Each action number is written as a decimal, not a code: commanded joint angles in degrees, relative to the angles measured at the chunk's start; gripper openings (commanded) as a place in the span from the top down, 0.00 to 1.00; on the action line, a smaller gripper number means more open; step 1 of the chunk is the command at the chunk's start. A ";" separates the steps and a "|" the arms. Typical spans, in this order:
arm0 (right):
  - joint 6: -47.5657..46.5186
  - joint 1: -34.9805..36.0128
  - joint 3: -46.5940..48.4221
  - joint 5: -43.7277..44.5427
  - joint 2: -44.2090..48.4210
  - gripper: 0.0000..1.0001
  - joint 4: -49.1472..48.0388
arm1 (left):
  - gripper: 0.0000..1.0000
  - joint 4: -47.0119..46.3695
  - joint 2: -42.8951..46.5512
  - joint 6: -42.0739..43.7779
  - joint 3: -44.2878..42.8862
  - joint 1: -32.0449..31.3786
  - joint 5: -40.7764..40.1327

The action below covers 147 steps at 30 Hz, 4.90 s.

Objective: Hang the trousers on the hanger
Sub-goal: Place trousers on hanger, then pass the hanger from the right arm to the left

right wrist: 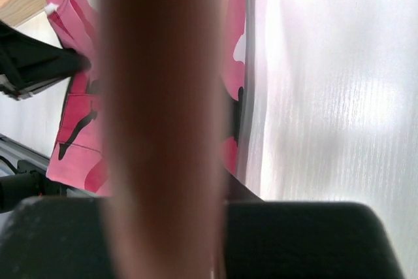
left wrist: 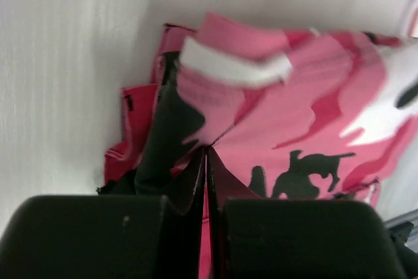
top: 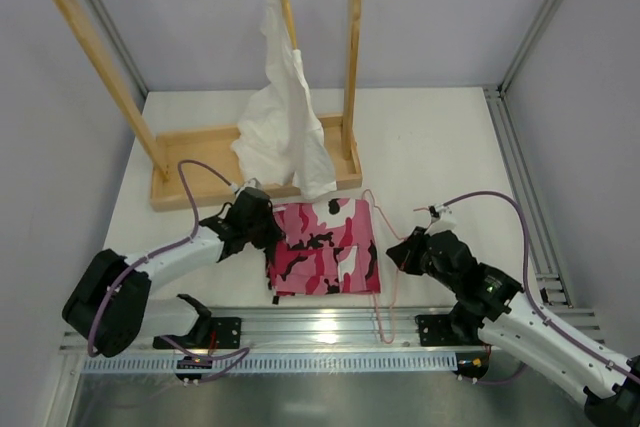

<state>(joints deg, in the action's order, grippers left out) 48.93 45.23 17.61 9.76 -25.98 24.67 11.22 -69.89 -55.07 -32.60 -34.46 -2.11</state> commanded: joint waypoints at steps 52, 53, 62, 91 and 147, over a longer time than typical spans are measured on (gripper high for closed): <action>-0.32 0.21 4.72 -2.90 1.54 0.96 -0.06 | 0.99 -14.72 -20.54 0.05 -28.92 -18.28 7.56; -0.41 0.21 4.46 -2.82 1.63 0.96 0.03 | 1.00 -17.18 -22.81 0.22 -28.75 -18.28 6.51; 0.82 0.21 2.78 -0.01 5.76 0.96 2.22 | 1.00 -25.28 -35.13 -7.06 -15.77 -18.28 -2.11; -11.57 0.21 26.32 -5.45 -5.48 0.96 1.44 | 0.58 -0.76 7.02 0.84 -20.05 -18.36 0.00; -3.05 7.06 28.09 -7.30 -11.90 0.96 -15.71 | 0.32 -26.61 9.24 13.85 -18.99 -20.30 13.01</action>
<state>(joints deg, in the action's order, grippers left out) 45.80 52.14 43.40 1.65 -39.35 15.46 -15.40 -62.87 -45.21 -50.41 -54.41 9.56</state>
